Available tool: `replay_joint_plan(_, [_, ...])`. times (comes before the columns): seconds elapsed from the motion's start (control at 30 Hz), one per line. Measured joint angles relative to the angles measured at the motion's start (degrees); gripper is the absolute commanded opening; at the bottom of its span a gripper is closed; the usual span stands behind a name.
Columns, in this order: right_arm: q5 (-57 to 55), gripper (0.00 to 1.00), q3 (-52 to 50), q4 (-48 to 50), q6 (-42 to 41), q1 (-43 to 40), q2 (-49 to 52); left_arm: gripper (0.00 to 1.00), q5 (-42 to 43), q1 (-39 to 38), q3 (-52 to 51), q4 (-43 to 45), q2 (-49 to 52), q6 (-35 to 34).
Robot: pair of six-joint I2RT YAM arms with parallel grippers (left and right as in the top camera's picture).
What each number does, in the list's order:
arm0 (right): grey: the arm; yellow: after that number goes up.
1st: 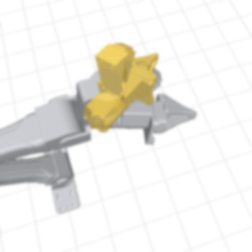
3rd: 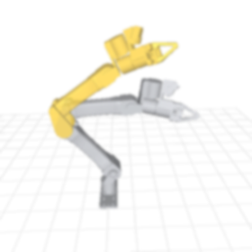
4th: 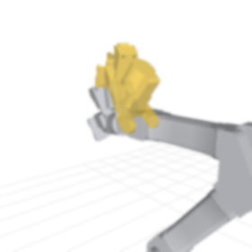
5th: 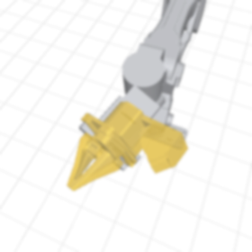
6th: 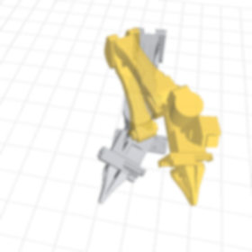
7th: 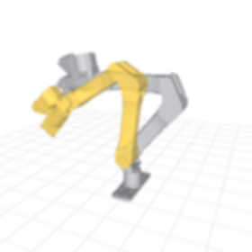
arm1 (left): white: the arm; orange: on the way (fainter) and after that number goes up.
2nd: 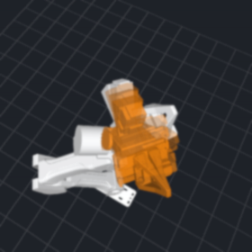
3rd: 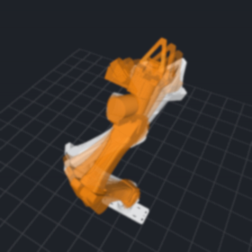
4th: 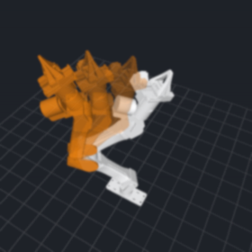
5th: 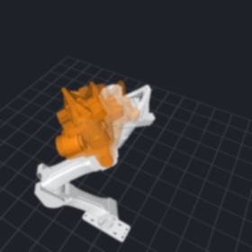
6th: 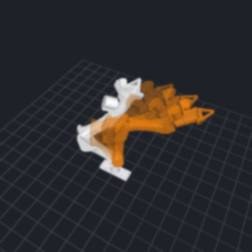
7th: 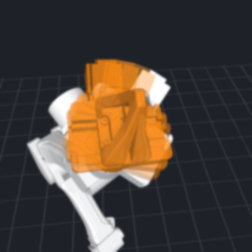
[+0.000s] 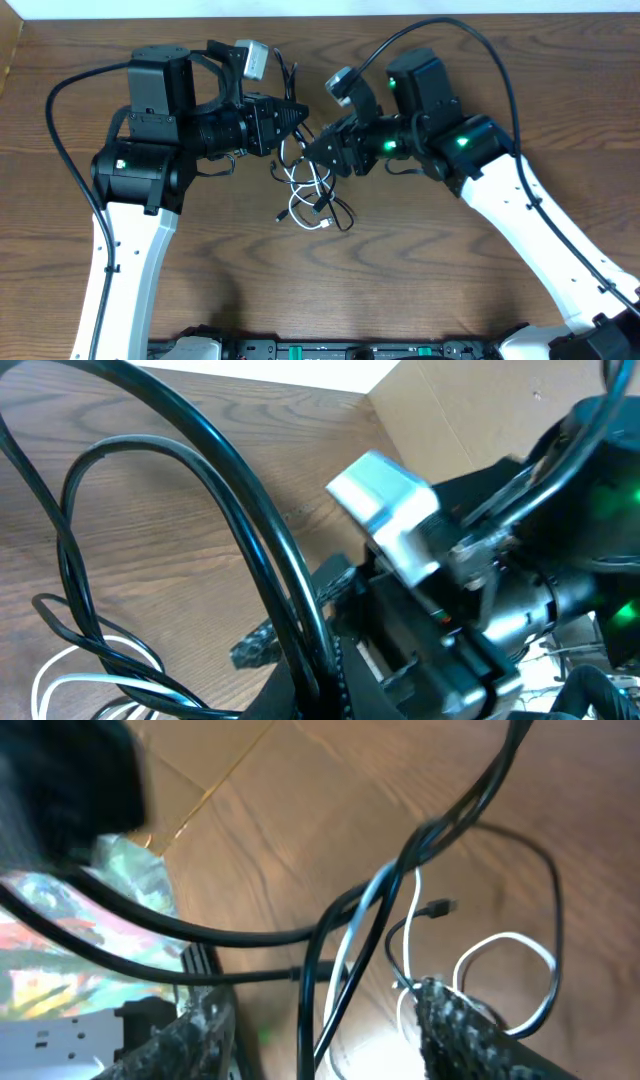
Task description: Untangle cables
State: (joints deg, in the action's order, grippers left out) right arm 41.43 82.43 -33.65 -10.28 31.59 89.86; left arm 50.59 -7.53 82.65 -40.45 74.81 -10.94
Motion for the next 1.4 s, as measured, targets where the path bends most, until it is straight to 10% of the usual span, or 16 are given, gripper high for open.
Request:
replay_joint_plan(0.17, [0.00, 0.01, 0.00, -1.84, 0.28, 0.26, 2.47, 0.08, -0.44, 0.00, 0.00, 0.02, 0.00, -1.09])
replay_joint_plan(0.6, [-37.11, 0.01, 0.00, -16.06, -11.58, -2.75, 4.07, 0.07, -1.42, 7.54, -0.02, -3.21, 0.04, -3.89])
replay_joint_plan(1.4, [-48.92, 0.01, 0.35, -26.88, -16.33, -21.46, 4.24, 0.07, -13.46, 14.34, -1.75, -20.46, 2.03, 1.31])
